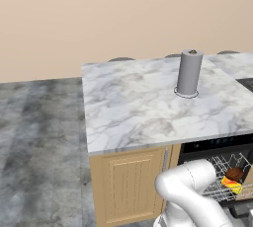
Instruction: Pick up the cup and bowl from the counter, place them in the dishwasher, and close the dishwasher door.
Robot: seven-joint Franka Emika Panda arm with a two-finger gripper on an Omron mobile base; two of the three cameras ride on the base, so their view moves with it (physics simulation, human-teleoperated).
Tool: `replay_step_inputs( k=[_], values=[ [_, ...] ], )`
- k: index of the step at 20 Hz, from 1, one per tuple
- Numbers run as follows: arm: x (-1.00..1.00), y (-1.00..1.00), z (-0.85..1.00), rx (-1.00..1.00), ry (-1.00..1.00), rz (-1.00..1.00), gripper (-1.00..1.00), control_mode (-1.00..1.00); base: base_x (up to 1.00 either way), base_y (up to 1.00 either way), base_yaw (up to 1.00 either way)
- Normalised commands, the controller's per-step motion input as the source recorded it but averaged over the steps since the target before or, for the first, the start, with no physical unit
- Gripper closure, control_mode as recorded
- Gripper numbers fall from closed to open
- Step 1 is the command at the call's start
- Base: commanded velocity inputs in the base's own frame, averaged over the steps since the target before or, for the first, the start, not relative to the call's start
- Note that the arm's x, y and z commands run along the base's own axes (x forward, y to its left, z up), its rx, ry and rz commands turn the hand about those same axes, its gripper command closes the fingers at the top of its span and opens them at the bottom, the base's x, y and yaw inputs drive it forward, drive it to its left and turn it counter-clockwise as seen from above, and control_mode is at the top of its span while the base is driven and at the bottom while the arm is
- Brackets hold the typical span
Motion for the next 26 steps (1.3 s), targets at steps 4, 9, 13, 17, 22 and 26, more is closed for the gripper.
replay_step_inputs(
  k=[4, 9, 13, 17, 22, 26],
  values=[
    [0.54, 0.10, -0.06, 0.00, -0.22, -0.02, -1.00, -1.00, 0.00, 0.00, 0.00],
    [0.68, 0.11, -0.14, 0.00, -0.19, -0.02, -1.00, -1.00, 0.00, 0.00, 0.00],
    [0.85, 0.13, -0.22, 0.00, -0.14, -0.01, -1.00, -1.00, 0.00, 0.00, 0.00],
    [0.94, 0.09, -0.29, 0.00, -0.09, 0.00, -1.00, -1.00, 0.00, 0.00, 0.00],
    [0.84, 0.05, -0.37, 0.00, -0.08, 0.00, -1.00, -1.00, 0.00, 0.00, 0.00],
    [0.85, 0.01, -0.43, 0.00, -0.06, 0.00, -1.00, -1.00, 0.00, 0.00, 0.00]
  ],
)
